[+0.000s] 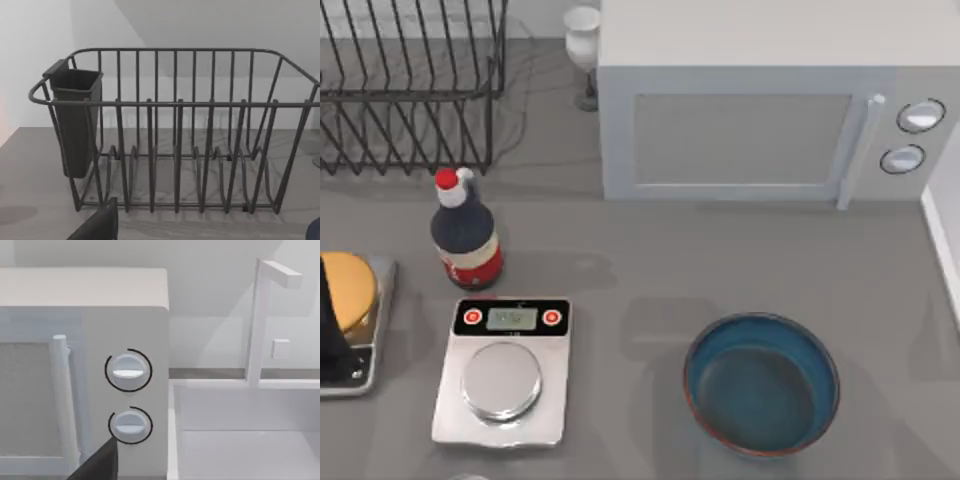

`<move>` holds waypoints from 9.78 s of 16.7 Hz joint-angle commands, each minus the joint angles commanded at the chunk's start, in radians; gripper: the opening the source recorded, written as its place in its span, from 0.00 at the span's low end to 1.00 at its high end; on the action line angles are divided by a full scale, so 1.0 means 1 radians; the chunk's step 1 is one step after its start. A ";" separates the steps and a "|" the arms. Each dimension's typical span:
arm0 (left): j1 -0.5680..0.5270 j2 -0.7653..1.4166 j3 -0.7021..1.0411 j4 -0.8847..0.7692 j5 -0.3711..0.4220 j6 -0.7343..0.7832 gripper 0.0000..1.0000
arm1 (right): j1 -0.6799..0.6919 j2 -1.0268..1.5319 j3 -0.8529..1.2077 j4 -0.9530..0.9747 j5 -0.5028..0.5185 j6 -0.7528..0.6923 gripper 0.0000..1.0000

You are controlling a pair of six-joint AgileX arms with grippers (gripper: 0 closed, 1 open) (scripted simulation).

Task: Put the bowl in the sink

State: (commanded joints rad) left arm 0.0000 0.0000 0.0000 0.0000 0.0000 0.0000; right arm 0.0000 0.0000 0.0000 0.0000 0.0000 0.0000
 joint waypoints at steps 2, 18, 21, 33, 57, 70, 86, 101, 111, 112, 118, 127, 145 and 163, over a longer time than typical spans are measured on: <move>0.000 0.000 0.000 0.000 0.000 0.000 1.00 | 0.000 0.001 0.001 -0.001 0.000 0.000 1.00; 0.000 0.000 0.000 0.000 0.000 0.000 1.00 | 0.409 1.153 0.866 -0.837 0.002 0.423 1.00; 0.000 0.000 0.000 0.000 0.000 0.000 1.00 | 0.492 1.375 1.041 -1.002 0.000 0.506 1.00; 0.000 0.000 0.000 0.000 0.000 0.000 1.00 | 0.589 1.639 1.254 -1.185 0.000 0.603 1.00; 0.000 0.000 0.000 0.000 0.000 0.000 1.00 | 0.596 1.770 0.987 -0.788 0.001 0.610 0.32; 0.000 0.000 0.000 0.000 0.000 0.000 1.00 | 0.596 1.769 0.988 -0.789 0.001 0.610 0.00; 0.000 0.000 0.000 0.000 0.000 0.000 1.00 | 0.590 1.632 1.452 -1.389 0.001 0.601 0.00; 0.000 0.000 0.000 0.000 0.000 0.000 1.00 | 0.188 1.513 1.367 -0.713 -0.246 0.400 0.00; 0.000 0.000 0.000 0.000 0.000 0.000 1.00 | -0.315 1.529 0.908 0.388 -0.463 0.119 0.00; 0.000 0.000 0.000 0.000 0.000 0.000 1.00 | -0.352 1.526 0.860 0.477 -0.473 0.099 0.00; 0.000 0.000 0.000 0.000 0.000 0.000 1.00 | -0.503 1.502 0.636 0.849 -0.502 0.026 0.00; 0.000 0.000 0.000 0.000 0.000 0.000 1.00 | -0.522 1.500 0.598 0.906 -0.501 0.020 0.00; 0.000 0.000 0.000 0.000 0.000 0.000 1.00 | -0.528 2.216 0.489 1.734 -0.492 0.015 0.00; 0.000 0.000 0.000 0.000 0.000 0.000 1.00 | -0.528 2.216 0.489 1.734 -0.492 0.015 1.00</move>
State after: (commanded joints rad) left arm 0.0000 0.0000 0.0000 0.0000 0.0000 0.0000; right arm -0.5280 2.2165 0.4893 1.7343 -0.4924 0.0146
